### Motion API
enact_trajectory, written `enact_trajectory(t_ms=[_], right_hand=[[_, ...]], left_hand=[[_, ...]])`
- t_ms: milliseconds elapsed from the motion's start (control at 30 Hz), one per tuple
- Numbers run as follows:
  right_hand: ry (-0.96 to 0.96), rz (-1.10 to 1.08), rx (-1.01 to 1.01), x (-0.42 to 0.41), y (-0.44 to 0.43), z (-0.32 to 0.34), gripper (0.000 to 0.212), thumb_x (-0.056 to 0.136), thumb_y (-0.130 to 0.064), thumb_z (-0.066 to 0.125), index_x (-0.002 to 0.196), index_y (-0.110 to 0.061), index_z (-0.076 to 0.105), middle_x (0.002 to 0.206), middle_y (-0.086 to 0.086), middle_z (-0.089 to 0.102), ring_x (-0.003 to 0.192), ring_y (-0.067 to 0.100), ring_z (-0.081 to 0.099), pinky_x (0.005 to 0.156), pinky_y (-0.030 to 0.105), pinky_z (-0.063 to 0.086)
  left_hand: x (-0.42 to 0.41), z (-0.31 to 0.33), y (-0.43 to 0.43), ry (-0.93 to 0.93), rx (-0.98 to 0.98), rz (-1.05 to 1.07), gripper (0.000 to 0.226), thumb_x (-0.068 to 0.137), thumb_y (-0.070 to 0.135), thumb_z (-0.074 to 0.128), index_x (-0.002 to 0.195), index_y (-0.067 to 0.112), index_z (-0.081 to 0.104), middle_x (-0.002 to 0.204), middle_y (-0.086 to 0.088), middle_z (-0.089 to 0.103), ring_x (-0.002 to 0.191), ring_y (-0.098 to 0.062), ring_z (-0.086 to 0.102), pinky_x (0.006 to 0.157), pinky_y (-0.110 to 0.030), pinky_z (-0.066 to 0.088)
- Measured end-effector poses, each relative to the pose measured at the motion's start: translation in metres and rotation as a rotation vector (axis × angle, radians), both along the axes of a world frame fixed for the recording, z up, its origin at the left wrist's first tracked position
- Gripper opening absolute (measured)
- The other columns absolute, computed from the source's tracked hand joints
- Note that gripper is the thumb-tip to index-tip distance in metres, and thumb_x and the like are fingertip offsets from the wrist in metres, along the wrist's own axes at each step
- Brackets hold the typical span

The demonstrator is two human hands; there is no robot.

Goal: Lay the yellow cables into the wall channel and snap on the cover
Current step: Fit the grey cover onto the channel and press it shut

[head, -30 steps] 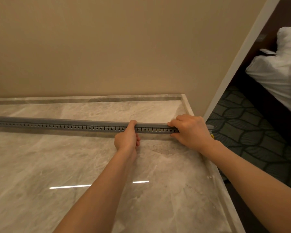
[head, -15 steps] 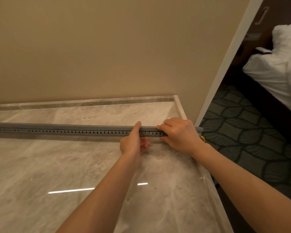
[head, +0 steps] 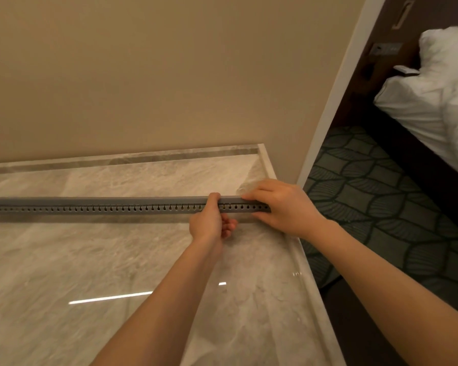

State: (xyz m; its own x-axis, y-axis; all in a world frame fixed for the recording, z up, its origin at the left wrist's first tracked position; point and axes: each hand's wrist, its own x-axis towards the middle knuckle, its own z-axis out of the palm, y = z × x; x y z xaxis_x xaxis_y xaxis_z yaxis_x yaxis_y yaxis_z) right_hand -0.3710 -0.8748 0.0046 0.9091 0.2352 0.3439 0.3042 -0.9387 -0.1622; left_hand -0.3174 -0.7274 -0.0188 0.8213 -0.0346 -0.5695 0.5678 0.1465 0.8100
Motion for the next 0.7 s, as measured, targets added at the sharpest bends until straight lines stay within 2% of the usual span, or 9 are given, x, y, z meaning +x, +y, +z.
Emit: enact_trajectory(t_ms=[200,300,400,500,600,700], right_hand=[[-0.015,-0.063,-0.132,-0.030,-0.035,0.010,0.040,0.065,-0.014,0.083,0.103,-0.012,0.070,0.087,0.005,0.069,0.077,0.022,0.065,0.053,0.027,0.048],[0.008,-0.088,-0.227,-0.036,-0.041,0.012,0.040,0.068,-0.015,0.080,0.106,-0.011,0.068,0.086,0.007,0.068,0.076,0.025,0.063,0.051,0.030,0.049],[0.065,-0.186,-0.345,-0.035,-0.033,0.011,0.029,0.076,-0.011,0.068,0.105,-0.010,0.065,0.089,0.007,0.065,0.078,0.027,0.059,0.054,0.036,0.051],[0.102,-0.259,-0.483,-0.030,-0.019,0.008,0.016,0.073,0.000,0.064,0.087,-0.008,0.060,0.078,0.007,0.062,0.066,0.025,0.056,0.049,0.032,0.042],[0.169,-0.300,-0.553,-0.023,-0.013,0.010,0.014,0.077,0.001,0.058,0.086,-0.009,0.055,0.080,0.007,0.061,0.069,0.025,0.058,0.048,0.030,0.032],[0.229,-0.278,-0.573,-0.014,-0.018,0.017,0.010,0.080,-0.003,0.054,0.086,-0.011,0.054,0.082,0.006,0.062,0.071,0.026,0.059,0.051,0.030,0.029]], left_hand=[[0.003,-0.004,-0.002,0.004,0.025,0.000,0.033,0.083,0.037,0.058,0.071,0.006,0.055,0.053,-0.008,0.053,0.030,-0.012,0.049,0.032,-0.017,0.036],[0.004,-0.004,-0.003,0.006,0.019,0.007,0.033,0.082,0.036,0.059,0.068,0.007,0.053,0.050,-0.008,0.053,0.029,-0.012,0.048,0.031,-0.017,0.036],[0.003,-0.003,-0.003,0.018,0.013,0.019,0.034,0.082,0.036,0.059,0.067,0.007,0.054,0.039,-0.004,0.054,0.028,-0.011,0.048,0.031,-0.017,0.037],[0.002,-0.002,-0.002,0.020,0.003,0.014,0.033,0.083,0.036,0.058,0.069,0.006,0.053,0.034,-0.001,0.052,0.029,-0.011,0.049,0.032,-0.018,0.038],[0.000,-0.001,0.000,0.020,0.009,-0.022,0.033,0.084,0.037,0.056,0.070,0.007,0.054,0.034,0.000,0.053,0.032,-0.012,0.050,0.034,-0.019,0.040],[0.001,0.002,0.005,0.053,0.008,-0.109,0.042,0.086,0.044,0.054,0.069,0.006,0.055,0.043,-0.005,0.058,0.039,-0.015,0.054,0.034,-0.019,0.042]])
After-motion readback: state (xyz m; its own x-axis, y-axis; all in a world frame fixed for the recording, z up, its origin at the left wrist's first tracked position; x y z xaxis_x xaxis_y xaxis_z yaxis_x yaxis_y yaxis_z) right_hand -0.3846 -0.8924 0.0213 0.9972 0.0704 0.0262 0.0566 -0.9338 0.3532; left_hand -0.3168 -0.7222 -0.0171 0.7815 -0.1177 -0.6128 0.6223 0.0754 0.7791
